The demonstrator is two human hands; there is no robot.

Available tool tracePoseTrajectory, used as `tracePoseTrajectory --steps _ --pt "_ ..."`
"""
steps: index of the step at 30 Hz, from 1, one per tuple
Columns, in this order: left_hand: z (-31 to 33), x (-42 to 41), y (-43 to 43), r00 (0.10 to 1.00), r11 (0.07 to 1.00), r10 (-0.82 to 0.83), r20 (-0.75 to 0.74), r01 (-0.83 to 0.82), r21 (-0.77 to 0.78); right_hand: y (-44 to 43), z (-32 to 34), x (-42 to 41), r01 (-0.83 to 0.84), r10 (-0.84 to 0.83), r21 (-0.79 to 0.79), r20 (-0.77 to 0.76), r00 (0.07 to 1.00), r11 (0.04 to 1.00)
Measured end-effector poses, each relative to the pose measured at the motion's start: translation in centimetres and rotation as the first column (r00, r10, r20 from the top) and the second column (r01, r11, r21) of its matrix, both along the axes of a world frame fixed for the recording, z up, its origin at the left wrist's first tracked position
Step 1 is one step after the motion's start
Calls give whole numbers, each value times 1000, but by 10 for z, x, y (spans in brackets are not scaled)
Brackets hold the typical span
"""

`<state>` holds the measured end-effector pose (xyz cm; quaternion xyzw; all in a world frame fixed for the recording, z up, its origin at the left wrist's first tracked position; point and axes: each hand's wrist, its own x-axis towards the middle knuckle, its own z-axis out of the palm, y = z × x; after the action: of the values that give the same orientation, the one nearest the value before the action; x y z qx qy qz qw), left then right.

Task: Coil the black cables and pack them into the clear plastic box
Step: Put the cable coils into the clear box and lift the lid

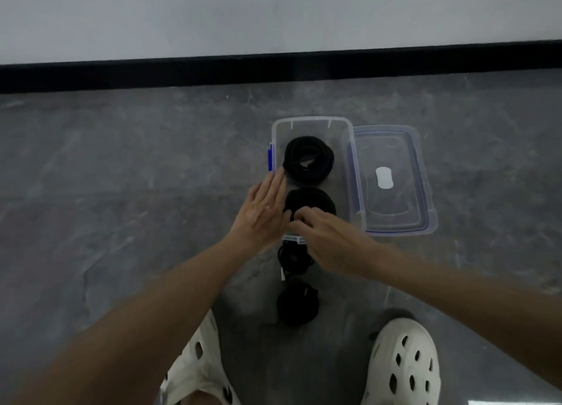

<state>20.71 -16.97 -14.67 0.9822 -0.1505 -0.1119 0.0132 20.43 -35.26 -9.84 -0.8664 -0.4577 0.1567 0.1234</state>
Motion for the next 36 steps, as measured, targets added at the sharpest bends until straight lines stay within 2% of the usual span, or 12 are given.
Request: tracePoseTrajectory --steps 4,7,9,12,18,21,27,36 --pt "-5 -1 5 998 998 52 18 -51 -48 14 -10 -32 -290 296 -97 59 953 952" --pt "-5 2 11 999 998 31 44 -28 -60 20 -28 -47 -361 371 -214 11 928 908" --pt "-5 4 14 999 998 17 49 -14 -67 21 -45 -49 -307 344 -326 58 937 894" --pt "-6 3 15 997 998 21 68 -17 -60 19 -69 -42 -206 292 -388 178 940 899" --pt "-10 2 13 997 997 41 64 -36 -66 20 -93 -37 -194 301 -374 253 919 907" --pt "-10 3 13 997 998 35 61 -32 -59 16 -93 -39 -213 323 -317 352 878 924" --pt "-8 3 14 998 997 36 54 -32 -67 6 -92 -45 -185 300 -322 359 884 929" --pt "-6 3 12 999 999 35 38 -33 -41 -3 -55 -53 -14 98 -253 319 943 967"
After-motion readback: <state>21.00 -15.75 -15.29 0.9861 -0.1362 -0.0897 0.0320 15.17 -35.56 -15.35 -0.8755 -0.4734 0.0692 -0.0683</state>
